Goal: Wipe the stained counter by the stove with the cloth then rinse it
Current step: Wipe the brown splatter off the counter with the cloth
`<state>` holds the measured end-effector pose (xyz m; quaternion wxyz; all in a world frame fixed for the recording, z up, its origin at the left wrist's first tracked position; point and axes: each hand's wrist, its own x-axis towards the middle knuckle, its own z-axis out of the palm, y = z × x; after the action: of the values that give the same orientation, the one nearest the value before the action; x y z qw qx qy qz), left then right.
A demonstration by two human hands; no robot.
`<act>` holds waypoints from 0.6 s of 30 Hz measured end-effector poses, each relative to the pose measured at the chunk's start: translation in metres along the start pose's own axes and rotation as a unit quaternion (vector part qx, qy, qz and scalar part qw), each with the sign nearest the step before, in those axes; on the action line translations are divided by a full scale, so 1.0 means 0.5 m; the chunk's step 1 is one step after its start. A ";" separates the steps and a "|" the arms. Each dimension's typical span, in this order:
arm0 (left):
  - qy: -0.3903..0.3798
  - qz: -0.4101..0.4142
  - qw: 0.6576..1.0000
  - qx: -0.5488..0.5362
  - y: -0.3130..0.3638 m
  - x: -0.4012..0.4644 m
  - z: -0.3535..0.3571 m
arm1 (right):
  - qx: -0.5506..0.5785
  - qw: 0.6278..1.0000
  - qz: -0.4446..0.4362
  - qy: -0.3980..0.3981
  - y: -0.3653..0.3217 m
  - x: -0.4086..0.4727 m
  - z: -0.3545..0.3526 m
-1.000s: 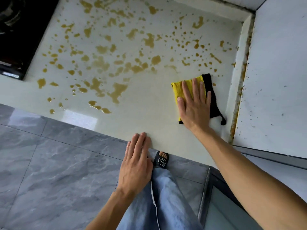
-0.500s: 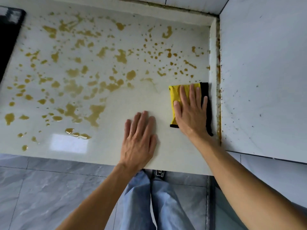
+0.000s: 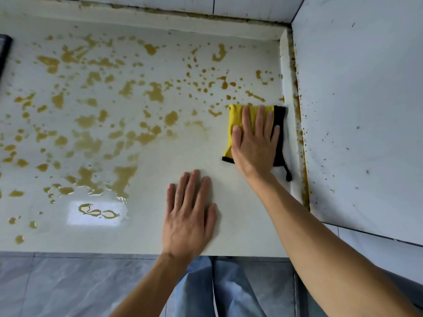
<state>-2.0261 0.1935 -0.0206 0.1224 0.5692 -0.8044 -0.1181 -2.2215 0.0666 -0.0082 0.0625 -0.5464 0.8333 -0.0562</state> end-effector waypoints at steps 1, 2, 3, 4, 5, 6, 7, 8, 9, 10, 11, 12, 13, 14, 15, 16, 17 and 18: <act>-0.001 -0.001 1.000 -0.001 0.001 0.001 -0.001 | 0.000 1.000 -0.018 -0.002 -0.026 0.006 0.004; -0.003 -0.003 1.000 0.000 0.001 0.002 -0.003 | -0.004 0.999 -0.054 -0.005 -0.046 -0.004 0.010; -0.005 -0.004 1.000 0.001 0.001 0.001 -0.005 | -0.012 0.995 -0.101 -0.006 -0.054 -0.028 0.018; -0.005 -0.002 1.000 0.001 0.001 0.001 -0.006 | -0.020 0.989 -0.148 -0.008 -0.050 -0.060 0.024; -0.004 0.000 1.000 0.001 0.000 0.001 -0.005 | -0.023 0.983 -0.184 -0.006 -0.033 -0.089 0.027; -0.002 0.001 1.000 0.002 -0.001 0.000 -0.004 | -0.021 0.979 -0.204 -0.009 -0.007 -0.110 0.027; -0.002 0.003 1.000 0.003 -0.003 0.000 -0.002 | -0.021 0.977 -0.213 -0.011 0.022 -0.121 0.024; -0.001 0.004 1.000 0.004 -0.004 -0.001 0.000 | -0.023 0.977 -0.210 -0.018 0.046 -0.120 0.018; -0.001 0.005 1.000 0.006 -0.004 -0.002 0.003 | -0.028 0.979 -0.200 -0.023 0.060 -0.107 0.014; 0.000 0.004 1.000 0.007 -0.004 -0.002 0.005 | -0.030 0.982 -0.186 -0.024 0.058 -0.084 0.014; -0.001 0.004 1.000 0.008 -0.004 -0.002 0.007 | -0.029 0.985 -0.167 -0.020 0.041 -0.054 0.014; -0.003 0.005 1.000 0.009 -0.004 -0.001 0.007 | -0.024 0.989 -0.148 -0.016 0.013 -0.021 0.013; -0.003 0.005 1.000 0.009 -0.003 -0.002 0.008 | -0.019 0.990 -0.136 -0.016 -0.020 0.007 0.013; -0.002 0.006 1.000 0.010 -0.004 -0.002 0.008 | -0.017 0.991 -0.132 -0.018 -0.049 0.028 0.014; -0.002 0.007 1.000 0.011 -0.005 -0.001 0.007 | -0.016 0.990 -0.136 -0.017 -0.070 0.036 0.016; -0.002 0.007 1.000 0.013 -0.005 -0.001 0.006 | -0.017 0.988 -0.150 -0.015 -0.080 0.028 0.021; -0.001 0.006 1.000 0.013 -0.005 0.000 0.006 | -0.020 0.985 -0.174 -0.011 -0.079 0.007 0.027; -0.001 0.006 1.000 0.013 -0.004 0.000 0.006 | -0.024 0.979 -0.202 -0.008 -0.071 -0.025 0.033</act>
<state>-2.0250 0.1932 -0.0241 0.1152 0.5662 -0.8090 -0.1078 -2.1816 0.0636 -0.0182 0.0437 -0.7054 0.7061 -0.0433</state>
